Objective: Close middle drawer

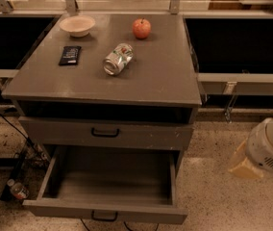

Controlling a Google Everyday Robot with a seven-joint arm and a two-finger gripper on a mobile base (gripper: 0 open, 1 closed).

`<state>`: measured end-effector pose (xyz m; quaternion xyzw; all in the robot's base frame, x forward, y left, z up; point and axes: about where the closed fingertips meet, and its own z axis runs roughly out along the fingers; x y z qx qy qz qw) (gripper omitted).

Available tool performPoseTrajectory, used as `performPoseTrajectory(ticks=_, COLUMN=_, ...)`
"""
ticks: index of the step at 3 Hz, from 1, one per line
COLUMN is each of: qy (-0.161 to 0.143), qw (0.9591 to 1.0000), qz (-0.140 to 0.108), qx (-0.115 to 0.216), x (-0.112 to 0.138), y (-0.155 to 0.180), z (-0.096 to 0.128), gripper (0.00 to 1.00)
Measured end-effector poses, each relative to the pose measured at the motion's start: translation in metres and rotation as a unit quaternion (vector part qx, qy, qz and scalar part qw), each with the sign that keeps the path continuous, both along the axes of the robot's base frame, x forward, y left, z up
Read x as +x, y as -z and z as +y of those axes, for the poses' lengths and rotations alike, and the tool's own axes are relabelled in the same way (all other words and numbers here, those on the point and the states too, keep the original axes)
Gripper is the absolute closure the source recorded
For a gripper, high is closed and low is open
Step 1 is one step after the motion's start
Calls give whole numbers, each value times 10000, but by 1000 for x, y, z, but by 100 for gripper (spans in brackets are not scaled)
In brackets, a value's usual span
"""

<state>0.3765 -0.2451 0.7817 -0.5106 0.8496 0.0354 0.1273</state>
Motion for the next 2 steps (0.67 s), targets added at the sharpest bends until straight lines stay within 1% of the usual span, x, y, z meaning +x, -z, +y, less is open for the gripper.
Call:
performPoseTrajectory(ticks=1, qy=-30, qw=9993, qz=150, qx=346, x=-2, y=36, z=8, gripper=100)
performPoseTrajectory(ticks=2, qy=-665, qw=9962, qz=413, qx=379, x=-23, y=61, z=36, gripper=100)
